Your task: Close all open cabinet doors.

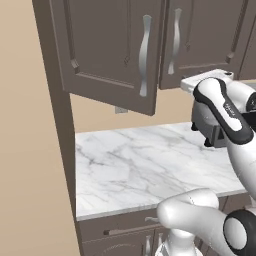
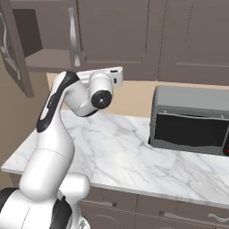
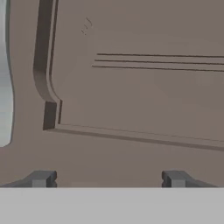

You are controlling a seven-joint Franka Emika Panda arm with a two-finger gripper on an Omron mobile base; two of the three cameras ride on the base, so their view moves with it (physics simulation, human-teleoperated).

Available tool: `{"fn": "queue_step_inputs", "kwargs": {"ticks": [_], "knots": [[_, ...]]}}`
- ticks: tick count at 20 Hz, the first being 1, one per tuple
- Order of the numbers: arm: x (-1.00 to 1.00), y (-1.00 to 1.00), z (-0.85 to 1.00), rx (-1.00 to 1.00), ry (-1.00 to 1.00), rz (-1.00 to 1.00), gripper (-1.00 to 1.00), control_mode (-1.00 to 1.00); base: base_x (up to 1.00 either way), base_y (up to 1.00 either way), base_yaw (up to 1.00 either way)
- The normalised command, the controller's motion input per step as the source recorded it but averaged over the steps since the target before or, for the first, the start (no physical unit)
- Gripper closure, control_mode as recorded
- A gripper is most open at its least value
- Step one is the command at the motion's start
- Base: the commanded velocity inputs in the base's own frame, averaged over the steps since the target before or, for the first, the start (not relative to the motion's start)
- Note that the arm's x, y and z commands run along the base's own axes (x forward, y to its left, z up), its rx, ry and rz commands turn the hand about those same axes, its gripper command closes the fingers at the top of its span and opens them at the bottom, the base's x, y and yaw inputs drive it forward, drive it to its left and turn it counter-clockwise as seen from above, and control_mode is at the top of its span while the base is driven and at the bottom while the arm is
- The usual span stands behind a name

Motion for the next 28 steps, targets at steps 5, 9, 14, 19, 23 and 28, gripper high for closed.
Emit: {"fn": "queue_step_inputs", "kwargs": {"ticks": [5,9,14,19,23,28], "knots": [[0.25,0.07,0.00,0.00,0.00,-0.03,-1.00,-1.00,0.00,0.00,0.00],[0.24,0.00,0.00,0.00,0.00,-0.02,-1.00,-1.00,0.00,0.00,0.00],[0.20,0.00,0.00,0.00,0.00,-0.02,-1.00,-1.00,0.00,0.00,0.00],[0.11,0.00,0.00,0.00,0.00,-0.02,-1.00,-1.00,0.00,0.00,0.00],[-0.12,0.00,0.00,0.00,0.04,-0.04,-1.00,-1.00,0.00,0.00,0.00],[-0.63,0.00,0.00,0.00,0.01,-0.03,-1.00,-1.00,0.00,0.00,0.00]]}}
